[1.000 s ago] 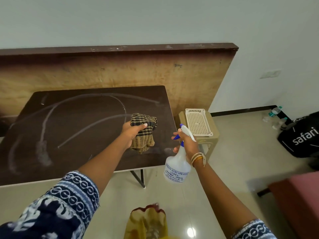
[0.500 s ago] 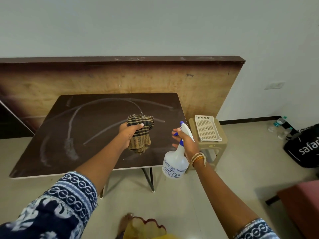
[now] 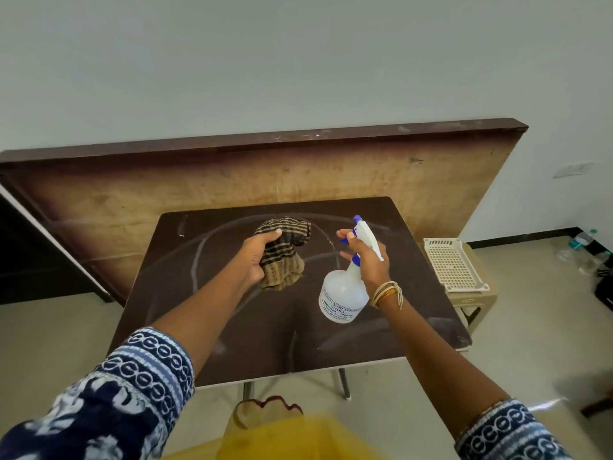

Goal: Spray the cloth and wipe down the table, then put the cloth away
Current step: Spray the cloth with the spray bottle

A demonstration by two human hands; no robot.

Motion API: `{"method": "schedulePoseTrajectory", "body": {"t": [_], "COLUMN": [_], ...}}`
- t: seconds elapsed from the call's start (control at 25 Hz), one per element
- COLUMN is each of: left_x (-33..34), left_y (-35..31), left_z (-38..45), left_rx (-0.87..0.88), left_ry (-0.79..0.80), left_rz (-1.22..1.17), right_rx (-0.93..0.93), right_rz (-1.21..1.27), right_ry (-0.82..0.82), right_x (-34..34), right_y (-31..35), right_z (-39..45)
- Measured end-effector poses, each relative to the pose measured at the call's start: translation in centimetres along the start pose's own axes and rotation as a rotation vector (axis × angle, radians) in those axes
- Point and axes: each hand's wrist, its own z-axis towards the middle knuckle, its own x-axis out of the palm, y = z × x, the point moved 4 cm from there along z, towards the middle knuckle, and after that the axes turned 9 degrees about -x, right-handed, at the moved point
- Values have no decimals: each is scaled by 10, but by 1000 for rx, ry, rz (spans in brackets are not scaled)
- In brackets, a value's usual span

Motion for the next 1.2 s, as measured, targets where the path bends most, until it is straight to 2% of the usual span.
{"method": "schedulePoseTrajectory", "body": {"t": [0.44, 0.68, 0.8, 1.04, 1.2], "left_x": [-35, -49, -56, -49, -44], "left_y": [-59, -75, -75, -77, -78], "left_z": [27, 34, 40, 41, 43], "left_rx": [80, 83, 73, 46, 42], "left_ry": [115, 151, 178, 292, 297], "left_rz": [-166, -189, -202, -189, -183], "right_rx": [85, 317, 364, 414, 338], "right_rz": [-110, 32, -48, -195, -324], "right_ry": [335, 490, 556, 531, 507], "right_x": [89, 111, 125, 139, 138], "right_y": [-2, -1, 3, 3, 5], "right_z": [22, 31, 34, 41, 47]}}
